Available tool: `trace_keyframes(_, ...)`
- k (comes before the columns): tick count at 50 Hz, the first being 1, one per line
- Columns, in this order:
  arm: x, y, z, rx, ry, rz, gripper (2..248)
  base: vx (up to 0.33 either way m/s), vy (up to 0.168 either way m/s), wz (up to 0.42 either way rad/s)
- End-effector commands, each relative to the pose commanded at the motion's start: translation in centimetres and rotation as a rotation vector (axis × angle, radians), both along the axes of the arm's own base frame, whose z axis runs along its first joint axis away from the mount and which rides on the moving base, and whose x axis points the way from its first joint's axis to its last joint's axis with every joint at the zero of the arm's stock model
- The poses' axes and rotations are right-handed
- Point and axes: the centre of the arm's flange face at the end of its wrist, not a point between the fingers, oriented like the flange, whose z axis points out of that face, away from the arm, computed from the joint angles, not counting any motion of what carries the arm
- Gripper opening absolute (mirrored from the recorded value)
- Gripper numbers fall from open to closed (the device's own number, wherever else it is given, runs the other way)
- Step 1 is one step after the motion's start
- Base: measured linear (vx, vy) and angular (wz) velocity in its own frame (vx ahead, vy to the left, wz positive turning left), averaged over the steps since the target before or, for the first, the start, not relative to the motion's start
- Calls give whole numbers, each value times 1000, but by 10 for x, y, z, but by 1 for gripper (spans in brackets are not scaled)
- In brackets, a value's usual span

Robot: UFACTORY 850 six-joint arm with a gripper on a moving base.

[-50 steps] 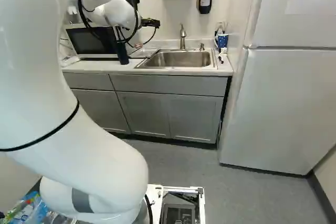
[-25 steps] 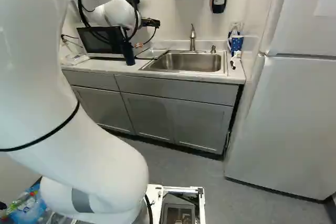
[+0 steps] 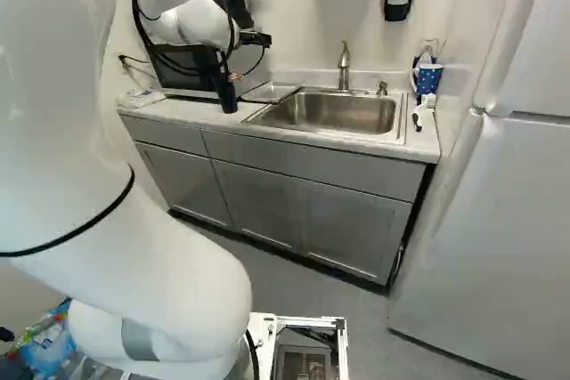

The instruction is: Rinse the cup and place it in the tray

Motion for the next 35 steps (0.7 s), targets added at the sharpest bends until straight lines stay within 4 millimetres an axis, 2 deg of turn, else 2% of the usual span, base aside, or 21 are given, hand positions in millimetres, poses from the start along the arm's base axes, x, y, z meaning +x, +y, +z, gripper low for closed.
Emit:
trace_keyframes(7,0,0,0,0,0,0,247,129,-75,156)
trace_keyframes(35,0,0,0,0,0,0,247,119,-100,7)
